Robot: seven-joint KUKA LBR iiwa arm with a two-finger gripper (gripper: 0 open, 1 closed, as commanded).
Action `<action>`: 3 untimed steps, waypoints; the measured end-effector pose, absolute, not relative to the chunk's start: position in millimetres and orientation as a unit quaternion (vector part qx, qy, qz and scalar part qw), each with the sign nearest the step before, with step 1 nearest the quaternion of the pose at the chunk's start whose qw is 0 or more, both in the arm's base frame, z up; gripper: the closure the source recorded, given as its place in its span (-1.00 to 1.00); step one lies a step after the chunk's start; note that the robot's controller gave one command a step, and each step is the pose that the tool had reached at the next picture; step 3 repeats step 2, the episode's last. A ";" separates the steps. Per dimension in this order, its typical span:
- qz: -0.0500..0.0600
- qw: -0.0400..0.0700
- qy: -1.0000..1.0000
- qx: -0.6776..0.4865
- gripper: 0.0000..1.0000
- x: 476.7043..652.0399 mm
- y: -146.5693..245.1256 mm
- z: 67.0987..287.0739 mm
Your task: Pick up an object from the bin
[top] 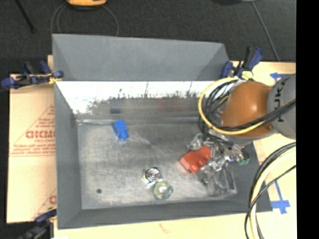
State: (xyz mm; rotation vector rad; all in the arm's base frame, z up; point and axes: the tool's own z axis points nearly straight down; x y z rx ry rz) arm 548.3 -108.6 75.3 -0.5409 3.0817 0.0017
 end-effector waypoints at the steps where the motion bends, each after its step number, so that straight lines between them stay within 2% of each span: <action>1: -0.001 0.013 0.985 -0.172 1.00 551.8 -109.9 78.0; 2: -0.002 0.006 0.987 -0.161 1.00 567.6 -104.9 204.1; 3: -0.002 0.006 0.987 -0.161 1.00 567.6 -104.9 204.1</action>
Offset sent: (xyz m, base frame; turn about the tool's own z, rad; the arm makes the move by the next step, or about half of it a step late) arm 0.0000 0.0000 0.0000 0.0000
